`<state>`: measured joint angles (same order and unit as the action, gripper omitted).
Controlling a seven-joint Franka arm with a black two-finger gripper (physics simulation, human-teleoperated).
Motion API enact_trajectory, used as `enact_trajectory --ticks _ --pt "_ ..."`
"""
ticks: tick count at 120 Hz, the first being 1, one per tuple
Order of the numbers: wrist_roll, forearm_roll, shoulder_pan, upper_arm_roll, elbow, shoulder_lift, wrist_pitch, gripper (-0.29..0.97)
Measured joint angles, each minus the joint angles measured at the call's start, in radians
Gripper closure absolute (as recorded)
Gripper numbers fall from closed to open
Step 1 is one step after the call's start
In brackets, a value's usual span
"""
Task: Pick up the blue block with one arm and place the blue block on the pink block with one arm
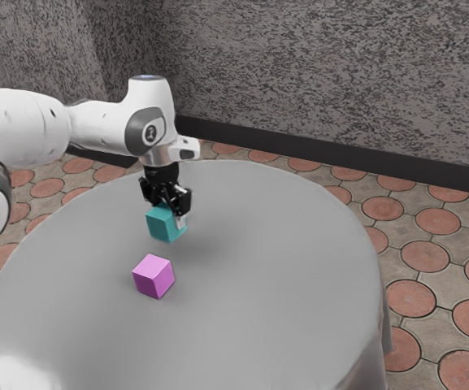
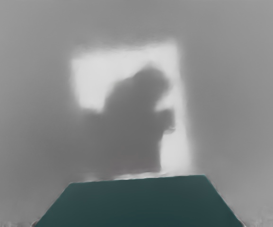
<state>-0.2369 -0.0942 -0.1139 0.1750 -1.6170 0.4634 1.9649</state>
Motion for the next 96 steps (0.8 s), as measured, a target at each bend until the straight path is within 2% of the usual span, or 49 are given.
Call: enact_trajectory --ticks 50,79,96 --pt "0.085 0.122 -0.008 -0.039 -0.297 -0.228 0.074 0.29" --pt "0.134 0.136 -0.008 -0.049 -0.391 -0.281 0.115 0.29" --pt "0.155 0.138 -0.008 -0.049 -0.398 -0.272 0.130 0.29"
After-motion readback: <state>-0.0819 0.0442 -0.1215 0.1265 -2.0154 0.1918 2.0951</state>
